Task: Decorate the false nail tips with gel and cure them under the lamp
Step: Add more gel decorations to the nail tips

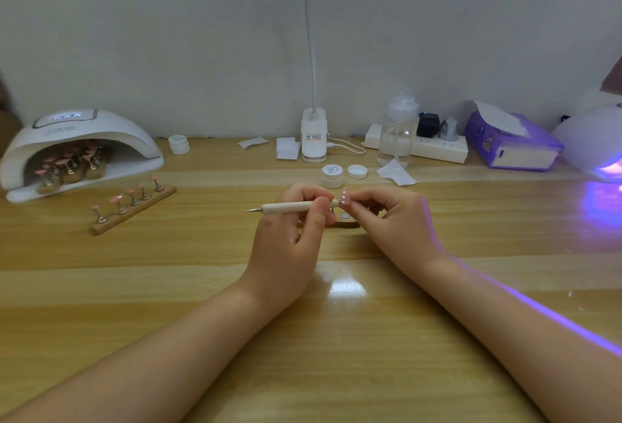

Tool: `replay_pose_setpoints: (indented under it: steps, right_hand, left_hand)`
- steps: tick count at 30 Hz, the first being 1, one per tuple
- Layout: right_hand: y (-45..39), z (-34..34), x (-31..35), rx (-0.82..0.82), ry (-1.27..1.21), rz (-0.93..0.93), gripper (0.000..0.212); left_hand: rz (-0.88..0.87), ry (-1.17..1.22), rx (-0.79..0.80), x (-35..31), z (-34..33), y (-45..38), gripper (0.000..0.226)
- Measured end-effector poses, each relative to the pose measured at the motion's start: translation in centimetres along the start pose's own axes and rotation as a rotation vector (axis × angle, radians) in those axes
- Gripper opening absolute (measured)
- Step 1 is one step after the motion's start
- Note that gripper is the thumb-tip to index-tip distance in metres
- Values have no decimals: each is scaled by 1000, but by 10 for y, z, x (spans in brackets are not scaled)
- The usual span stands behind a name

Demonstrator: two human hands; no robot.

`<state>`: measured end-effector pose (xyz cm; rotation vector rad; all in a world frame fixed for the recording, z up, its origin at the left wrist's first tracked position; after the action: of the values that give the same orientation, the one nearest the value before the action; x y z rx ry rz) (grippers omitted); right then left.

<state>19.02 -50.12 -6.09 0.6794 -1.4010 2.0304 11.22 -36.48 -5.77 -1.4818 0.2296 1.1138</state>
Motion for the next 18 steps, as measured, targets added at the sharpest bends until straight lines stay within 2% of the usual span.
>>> replay_pose_setpoints:
  steps: [18]
  right_hand:
    - [0,0,1,10,5,17,6]
  left_hand:
    - [14,-8,7,3,0,0,13]
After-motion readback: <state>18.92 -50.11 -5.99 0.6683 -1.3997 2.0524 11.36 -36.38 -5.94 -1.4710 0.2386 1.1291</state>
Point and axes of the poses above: each hand's wrist, its own y-axis away from the middle knuckle, its own z-axis out of the back of the hand, x = y × z, the point moved 2 cm from there along -y, towards the middle knuckle, and after that the axes turned 3 degrees about -x, right-handed, at the moved point
